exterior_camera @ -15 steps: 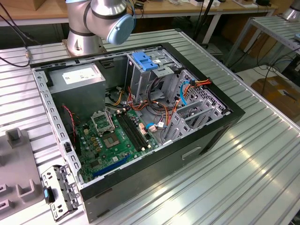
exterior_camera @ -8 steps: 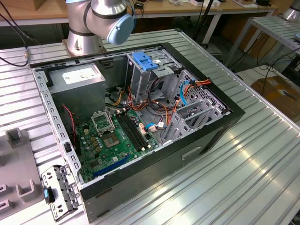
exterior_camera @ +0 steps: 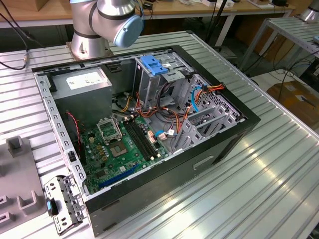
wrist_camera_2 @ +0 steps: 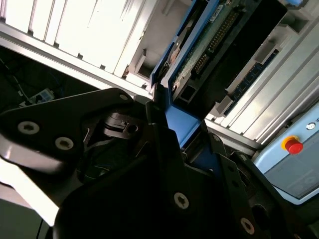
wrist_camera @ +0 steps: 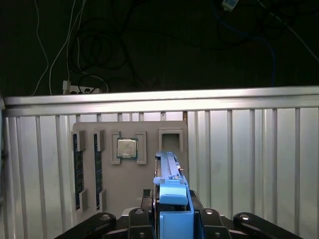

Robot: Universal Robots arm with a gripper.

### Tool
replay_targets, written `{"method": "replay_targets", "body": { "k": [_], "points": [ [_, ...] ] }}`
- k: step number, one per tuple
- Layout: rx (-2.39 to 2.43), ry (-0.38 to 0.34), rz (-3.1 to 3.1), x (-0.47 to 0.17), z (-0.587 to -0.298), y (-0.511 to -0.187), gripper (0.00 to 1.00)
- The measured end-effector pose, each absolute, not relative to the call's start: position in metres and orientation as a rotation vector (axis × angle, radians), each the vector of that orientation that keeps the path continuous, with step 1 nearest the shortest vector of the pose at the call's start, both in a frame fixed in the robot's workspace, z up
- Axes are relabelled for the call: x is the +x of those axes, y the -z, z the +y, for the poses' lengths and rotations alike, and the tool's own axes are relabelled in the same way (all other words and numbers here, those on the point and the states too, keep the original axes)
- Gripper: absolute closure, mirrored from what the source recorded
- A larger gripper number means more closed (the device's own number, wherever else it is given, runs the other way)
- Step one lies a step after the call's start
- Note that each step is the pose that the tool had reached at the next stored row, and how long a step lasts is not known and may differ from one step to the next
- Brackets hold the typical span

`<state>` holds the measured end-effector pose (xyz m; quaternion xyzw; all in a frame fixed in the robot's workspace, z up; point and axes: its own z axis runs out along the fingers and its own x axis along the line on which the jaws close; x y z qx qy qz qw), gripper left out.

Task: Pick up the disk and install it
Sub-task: 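Pick up the disk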

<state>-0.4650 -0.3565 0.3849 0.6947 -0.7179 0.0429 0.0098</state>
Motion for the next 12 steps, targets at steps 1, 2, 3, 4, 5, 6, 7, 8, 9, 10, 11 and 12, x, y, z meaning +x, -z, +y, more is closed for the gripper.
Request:
{"method": "replay_targets", "body": {
  "k": [1, 2, 3, 4, 5, 6, 7, 8, 9, 10, 11, 12],
  "points": [
    [2.169, -0.137, -2.241, -0.465, -0.356, -0.388, 0.63],
    [2.168, -0.139, -2.241, -0.464, -0.356, -0.39, 0.63],
    [2.168, -0.14, -2.241, -0.464, -0.356, -0.392, 0.63],
    [2.168, -0.142, -2.241, -0.464, -0.356, -0.394, 0.63],
    [2.168, -0.144, -2.241, -0.464, -0.356, -0.396, 0.63],
    [2.168, -0.146, -2.241, -0.464, -0.356, -0.398, 0.63],
    [2.168, -0.147, -2.241, -0.464, -0.356, -0.4, 0.63],
    [2.168, -0.149, -2.241, -0.464, -0.356, -0.402, 0.63],
    [2.168, -0.151, -2.241, -0.463, -0.356, -0.404, 0.63],
    [2.168, -0.152, -2.241, -0.463, -0.356, -0.406, 0.63],
    [2.168, -0.154, -2.241, -0.463, -0.356, -0.408, 0.63],
    [2.168, -0.156, -2.241, -0.463, -0.356, -0.41, 0.63]
  ]
}}
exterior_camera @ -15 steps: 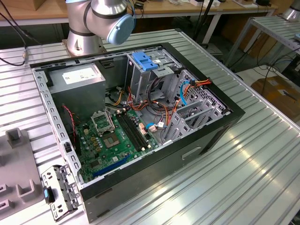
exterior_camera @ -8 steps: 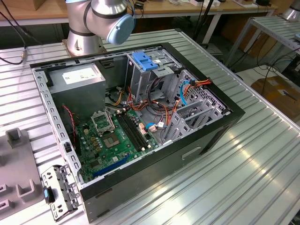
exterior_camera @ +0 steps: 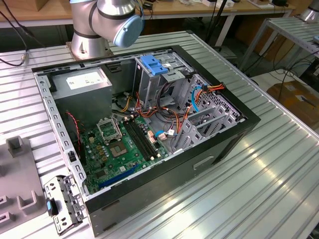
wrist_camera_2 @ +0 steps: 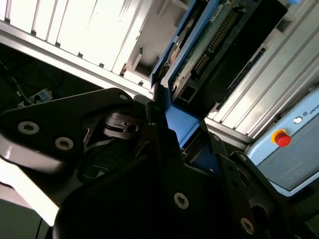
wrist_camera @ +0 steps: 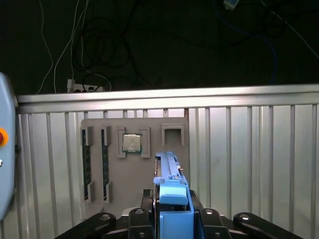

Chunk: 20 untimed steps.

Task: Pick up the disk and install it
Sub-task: 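Pick up the disk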

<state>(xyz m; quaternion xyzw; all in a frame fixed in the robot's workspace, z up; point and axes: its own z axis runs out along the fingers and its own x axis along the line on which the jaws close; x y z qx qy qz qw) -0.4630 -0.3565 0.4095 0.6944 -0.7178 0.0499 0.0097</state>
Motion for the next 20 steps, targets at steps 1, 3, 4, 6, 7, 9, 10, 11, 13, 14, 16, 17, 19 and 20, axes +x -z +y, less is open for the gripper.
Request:
{"method": "replay_targets", "body": {
  "k": [1, 3, 4, 6, 7, 9, 10, 11, 13, 14, 16, 17, 19, 20],
  "points": [
    [2.168, -0.157, -2.241, -0.463, -0.356, -0.411, 0.63],
    [2.168, -0.163, -2.241, -0.462, -0.356, -0.417, 0.63],
    [2.168, -0.164, -2.241, -0.462, -0.356, -0.419, 0.63],
    [2.168, -0.168, -2.241, -0.462, -0.356, -0.423, 0.63],
    [2.168, -0.169, -2.241, -0.462, -0.356, -0.424, 0.63],
    [2.168, -0.172, -2.241, -0.461, -0.356, -0.428, 0.63],
    [2.168, -0.174, -2.241, -0.461, -0.356, -0.43, 0.63],
    [2.168, -0.174, -2.241, -0.461, -0.356, -0.432, 0.63],
    [2.168, -0.175, -2.241, -0.461, -0.356, -0.434, 0.63],
    [2.168, -0.175, -2.241, -0.46, -0.356, -0.435, 0.63],
    [2.169, -0.173, -2.242, -0.46, -0.356, -0.435, 0.63],
    [2.17, -0.171, -2.243, -0.459, -0.356, -0.435, 0.63],
    [2.173, -0.167, -2.244, -0.459, -0.356, -0.436, 0.63],
    [2.174, -0.165, -2.244, -0.459, -0.356, -0.437, 0.63]
  ]
}}
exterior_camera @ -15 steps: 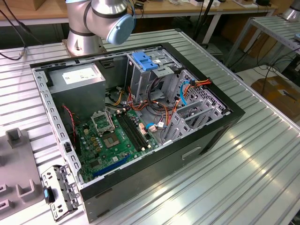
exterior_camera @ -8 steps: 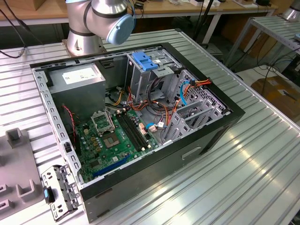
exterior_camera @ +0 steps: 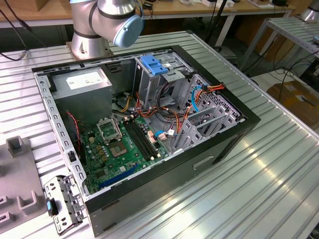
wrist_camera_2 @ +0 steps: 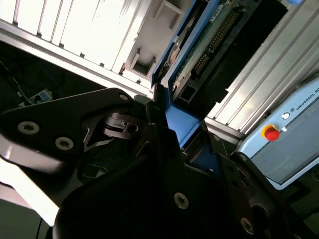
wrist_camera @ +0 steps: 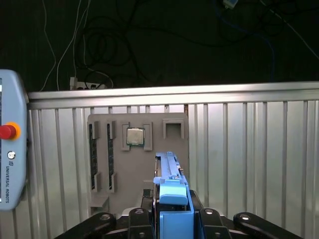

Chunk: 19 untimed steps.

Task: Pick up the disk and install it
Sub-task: 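Pick up the disk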

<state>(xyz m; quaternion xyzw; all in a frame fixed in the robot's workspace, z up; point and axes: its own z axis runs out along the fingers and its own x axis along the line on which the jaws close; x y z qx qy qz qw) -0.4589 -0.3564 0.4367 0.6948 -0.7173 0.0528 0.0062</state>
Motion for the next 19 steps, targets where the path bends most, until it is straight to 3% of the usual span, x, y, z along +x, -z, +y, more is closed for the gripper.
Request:
{"method": "replay_targets", "body": {
  "k": [19],
  "points": [
    [2.175, -0.165, -2.244, -0.448, -0.356, -0.46, 0.63]
  ]
}}
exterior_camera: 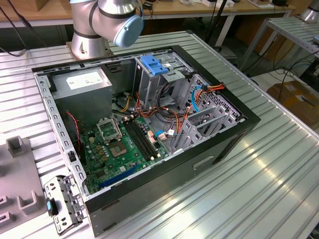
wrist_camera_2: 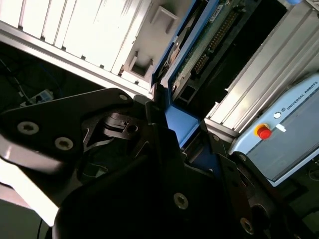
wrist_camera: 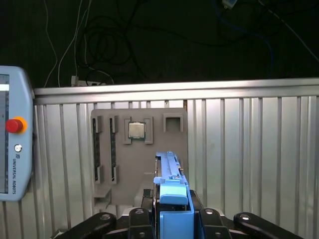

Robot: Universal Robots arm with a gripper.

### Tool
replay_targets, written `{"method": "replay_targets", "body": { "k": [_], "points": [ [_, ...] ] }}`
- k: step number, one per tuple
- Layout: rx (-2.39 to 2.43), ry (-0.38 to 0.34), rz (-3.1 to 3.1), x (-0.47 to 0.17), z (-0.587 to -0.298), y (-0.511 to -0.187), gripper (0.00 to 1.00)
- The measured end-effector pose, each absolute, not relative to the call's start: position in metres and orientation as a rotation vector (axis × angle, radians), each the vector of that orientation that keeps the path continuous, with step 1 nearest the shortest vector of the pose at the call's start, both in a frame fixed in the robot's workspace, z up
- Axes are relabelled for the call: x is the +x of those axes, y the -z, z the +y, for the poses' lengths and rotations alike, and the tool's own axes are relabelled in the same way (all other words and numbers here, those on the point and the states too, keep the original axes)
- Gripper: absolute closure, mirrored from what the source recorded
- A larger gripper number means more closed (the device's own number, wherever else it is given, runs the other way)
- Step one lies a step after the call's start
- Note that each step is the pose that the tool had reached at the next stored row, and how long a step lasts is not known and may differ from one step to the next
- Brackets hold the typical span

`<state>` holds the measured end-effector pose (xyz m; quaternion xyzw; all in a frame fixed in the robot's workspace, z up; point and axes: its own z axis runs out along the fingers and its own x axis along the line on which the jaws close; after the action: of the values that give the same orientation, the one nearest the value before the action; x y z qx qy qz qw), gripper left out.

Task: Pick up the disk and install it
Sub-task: 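Pick up the disk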

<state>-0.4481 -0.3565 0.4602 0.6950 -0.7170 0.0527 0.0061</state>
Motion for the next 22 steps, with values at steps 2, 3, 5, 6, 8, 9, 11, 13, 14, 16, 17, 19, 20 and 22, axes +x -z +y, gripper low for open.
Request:
{"method": "replay_targets", "body": {
  "k": [2, 3, 5, 6, 8, 9, 11, 13, 14, 16, 17, 19, 20, 22],
  "points": [
    [2.175, -0.165, -2.244, -0.447, -0.356, -0.465, 0.63],
    [2.175, -0.165, -2.244, -0.446, -0.356, -0.471, 0.63],
    [2.175, -0.165, -2.244, -0.444, -0.356, -0.479, 0.63],
    [2.175, -0.165, -2.244, -0.443, -0.356, -0.481, 0.63],
    [2.175, -0.165, -2.244, -0.442, -0.356, -0.485, 0.63],
    [2.175, -0.165, -2.244, -0.441, -0.356, -0.486, 0.63],
    [2.176, -0.163, -2.245, -0.44, -0.356, -0.487, 0.63],
    [2.18, -0.154, -2.25, -0.438, -0.356, -0.488, 0.63],
    [2.182, -0.149, -2.252, -0.437, -0.356, -0.488, 0.63],
    [2.186, -0.14, -2.257, -0.436, -0.356, -0.489, 0.63],
    [2.186, -0.14, -2.257, -0.435, -0.356, -0.489, 0.63],
    [2.186, -0.14, -2.257, -0.43, -0.356, -0.49, 0.63],
    [2.186, -0.14, -2.257, -0.428, -0.356, -0.49, 0.63],
    [2.186, -0.14, -2.257, -0.424, -0.356, -0.49, 0.63]
  ]
}}
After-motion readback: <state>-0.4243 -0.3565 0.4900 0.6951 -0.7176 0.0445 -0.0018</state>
